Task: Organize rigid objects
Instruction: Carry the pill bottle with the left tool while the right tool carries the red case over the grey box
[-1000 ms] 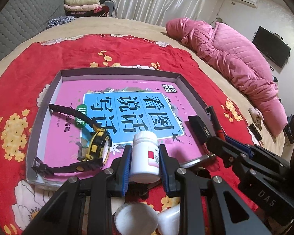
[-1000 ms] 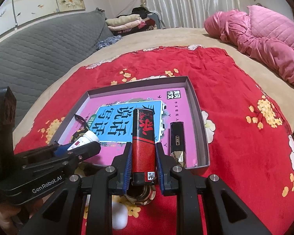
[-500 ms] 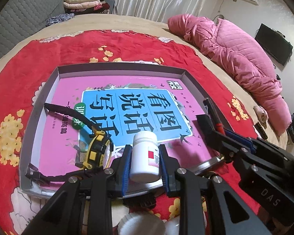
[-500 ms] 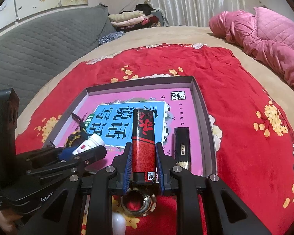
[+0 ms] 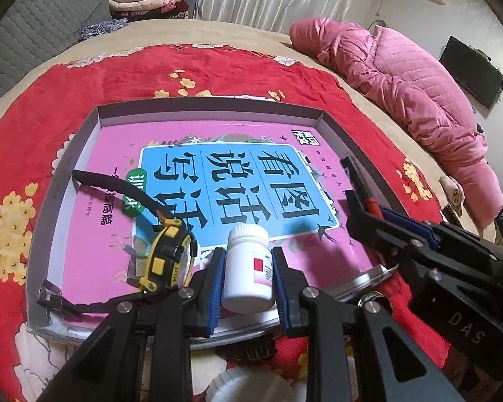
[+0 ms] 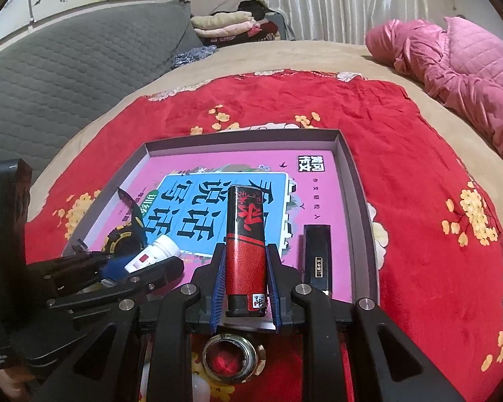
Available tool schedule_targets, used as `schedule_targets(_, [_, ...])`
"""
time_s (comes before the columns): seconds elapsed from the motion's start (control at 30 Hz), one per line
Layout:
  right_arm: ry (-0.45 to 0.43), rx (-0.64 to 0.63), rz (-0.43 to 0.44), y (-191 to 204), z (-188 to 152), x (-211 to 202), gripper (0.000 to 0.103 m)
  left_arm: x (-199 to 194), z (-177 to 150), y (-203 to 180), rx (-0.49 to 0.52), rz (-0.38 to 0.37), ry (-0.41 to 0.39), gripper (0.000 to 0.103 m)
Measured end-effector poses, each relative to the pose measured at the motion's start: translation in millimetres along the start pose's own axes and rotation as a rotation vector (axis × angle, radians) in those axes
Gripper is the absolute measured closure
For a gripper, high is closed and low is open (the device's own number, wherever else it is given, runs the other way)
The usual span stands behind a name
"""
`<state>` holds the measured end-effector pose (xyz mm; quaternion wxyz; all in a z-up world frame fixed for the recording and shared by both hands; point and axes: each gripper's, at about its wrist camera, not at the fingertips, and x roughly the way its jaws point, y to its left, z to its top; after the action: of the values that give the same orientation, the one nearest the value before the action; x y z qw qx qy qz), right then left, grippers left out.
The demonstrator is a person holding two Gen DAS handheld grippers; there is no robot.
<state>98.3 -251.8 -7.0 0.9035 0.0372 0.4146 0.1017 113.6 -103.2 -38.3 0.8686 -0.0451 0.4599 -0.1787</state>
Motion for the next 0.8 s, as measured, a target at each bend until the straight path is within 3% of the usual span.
schedule_targets(0.8, [0.127, -0.067, -0.019, 4.1, -2.5, 34.6, 0.080, -0.6, -0.9, 3.0, 0.011, 0.012, -0.005, 0.076])
